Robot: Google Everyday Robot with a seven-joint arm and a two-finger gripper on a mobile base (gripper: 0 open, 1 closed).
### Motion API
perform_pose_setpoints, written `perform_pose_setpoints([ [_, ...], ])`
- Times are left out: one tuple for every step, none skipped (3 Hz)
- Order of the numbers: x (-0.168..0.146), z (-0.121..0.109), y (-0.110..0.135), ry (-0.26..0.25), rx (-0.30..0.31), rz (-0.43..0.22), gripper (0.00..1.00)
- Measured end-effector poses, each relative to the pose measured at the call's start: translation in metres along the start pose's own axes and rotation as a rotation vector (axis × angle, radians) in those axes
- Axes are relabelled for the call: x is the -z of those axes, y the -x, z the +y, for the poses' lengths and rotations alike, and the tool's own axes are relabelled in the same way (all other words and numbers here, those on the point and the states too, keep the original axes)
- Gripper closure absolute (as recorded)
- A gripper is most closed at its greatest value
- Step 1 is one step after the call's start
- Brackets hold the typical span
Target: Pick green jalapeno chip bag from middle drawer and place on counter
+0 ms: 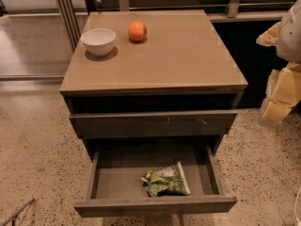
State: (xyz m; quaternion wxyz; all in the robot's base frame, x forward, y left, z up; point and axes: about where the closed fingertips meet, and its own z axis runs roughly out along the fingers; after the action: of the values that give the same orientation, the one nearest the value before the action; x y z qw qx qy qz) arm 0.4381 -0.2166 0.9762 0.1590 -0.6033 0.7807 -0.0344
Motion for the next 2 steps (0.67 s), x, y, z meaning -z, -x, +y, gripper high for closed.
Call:
perform_pose_setpoints([
  [0.0000, 0.0000, 0.0000, 0.000, 0.000, 0.000, 0.00],
  [0.0000, 0.0000, 0.0000, 0.000, 0.000, 0.000, 0.15],
])
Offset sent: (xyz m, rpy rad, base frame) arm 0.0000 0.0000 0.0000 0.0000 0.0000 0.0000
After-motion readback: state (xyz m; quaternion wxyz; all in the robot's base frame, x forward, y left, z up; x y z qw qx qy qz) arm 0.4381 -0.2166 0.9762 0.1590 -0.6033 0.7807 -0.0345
